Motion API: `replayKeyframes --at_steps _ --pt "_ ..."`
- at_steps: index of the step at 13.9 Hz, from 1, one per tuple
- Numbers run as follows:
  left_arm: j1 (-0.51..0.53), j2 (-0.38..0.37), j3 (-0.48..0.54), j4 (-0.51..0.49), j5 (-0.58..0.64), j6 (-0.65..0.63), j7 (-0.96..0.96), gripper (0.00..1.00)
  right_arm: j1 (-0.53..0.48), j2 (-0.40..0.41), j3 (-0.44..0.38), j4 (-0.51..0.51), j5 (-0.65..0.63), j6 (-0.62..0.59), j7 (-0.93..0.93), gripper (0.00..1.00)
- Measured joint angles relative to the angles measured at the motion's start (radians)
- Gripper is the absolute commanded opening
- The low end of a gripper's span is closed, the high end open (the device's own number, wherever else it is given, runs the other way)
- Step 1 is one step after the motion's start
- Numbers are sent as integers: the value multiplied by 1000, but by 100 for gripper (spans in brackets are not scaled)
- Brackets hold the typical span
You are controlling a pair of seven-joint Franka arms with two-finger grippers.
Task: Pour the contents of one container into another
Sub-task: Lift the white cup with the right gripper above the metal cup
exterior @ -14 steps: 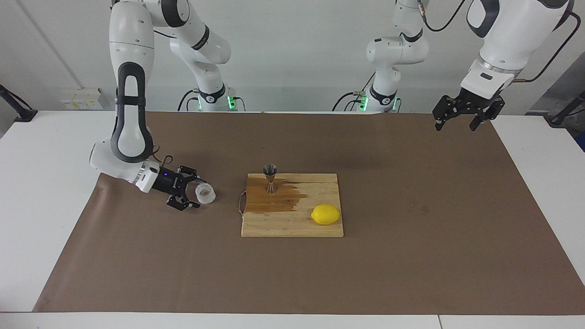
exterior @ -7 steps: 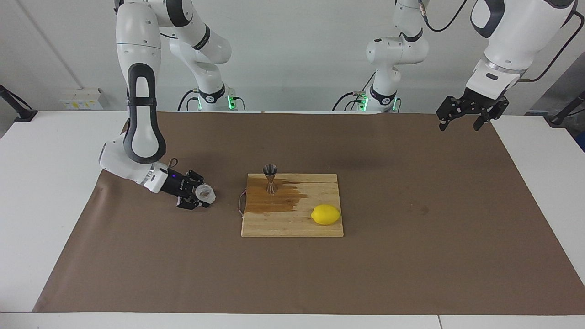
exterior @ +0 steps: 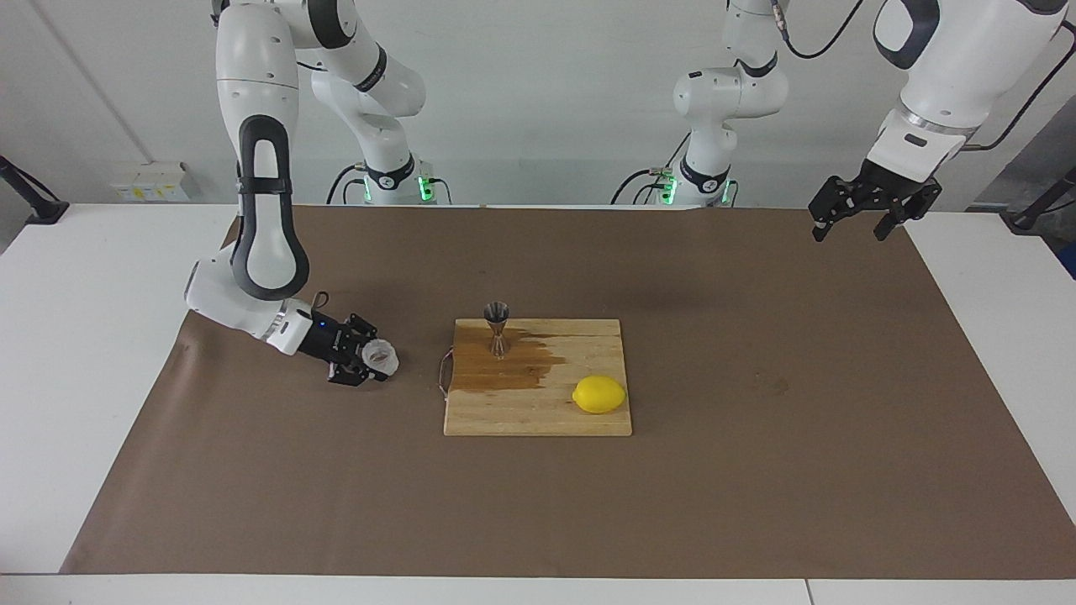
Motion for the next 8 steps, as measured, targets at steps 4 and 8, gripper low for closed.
replayKeyframes --at_steps 4,8 --pt "4 0 -1 0 -2 -4 0 100 144 -71 2 2 -203 64 352 24" --pt "5 0 0 0 -2 -5 0 100 245 -132 4 6 -419 74 633 24"
